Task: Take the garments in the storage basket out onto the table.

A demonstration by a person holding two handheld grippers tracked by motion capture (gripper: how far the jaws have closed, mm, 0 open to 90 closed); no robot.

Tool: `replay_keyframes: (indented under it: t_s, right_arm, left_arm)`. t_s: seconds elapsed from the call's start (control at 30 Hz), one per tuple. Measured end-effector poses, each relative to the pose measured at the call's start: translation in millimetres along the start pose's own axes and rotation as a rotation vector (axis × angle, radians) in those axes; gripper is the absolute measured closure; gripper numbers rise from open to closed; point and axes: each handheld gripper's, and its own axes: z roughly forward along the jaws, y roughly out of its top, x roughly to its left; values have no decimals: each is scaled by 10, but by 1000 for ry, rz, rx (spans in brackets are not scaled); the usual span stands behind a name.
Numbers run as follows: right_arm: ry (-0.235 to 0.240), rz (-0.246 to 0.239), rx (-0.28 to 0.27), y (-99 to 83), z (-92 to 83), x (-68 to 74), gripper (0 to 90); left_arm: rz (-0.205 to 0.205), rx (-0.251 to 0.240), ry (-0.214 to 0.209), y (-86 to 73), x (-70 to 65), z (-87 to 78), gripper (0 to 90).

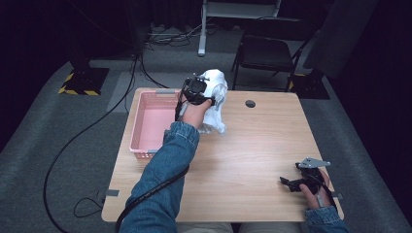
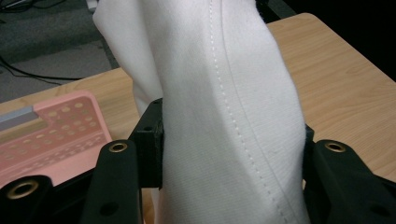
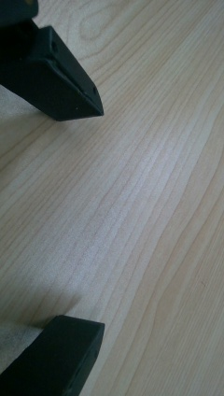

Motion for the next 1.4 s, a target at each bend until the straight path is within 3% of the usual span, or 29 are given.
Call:
replay_keyframes:
  t_s: [0.77, 0.93, 1.4]
  right_arm:
    - [-1, 0, 1, -1, -2, 4, 2]
    - [-1, 0, 1, -1, -2, 4, 3]
    - [0, -2, 2, -1, -2, 2, 2]
  left_arm:
    - [-12, 20, -42, -150, -172, 363, 480]
    - [-9, -1, -43, -211, -185, 438, 480]
    - [-12, 32, -51, -325, -255, 663, 480]
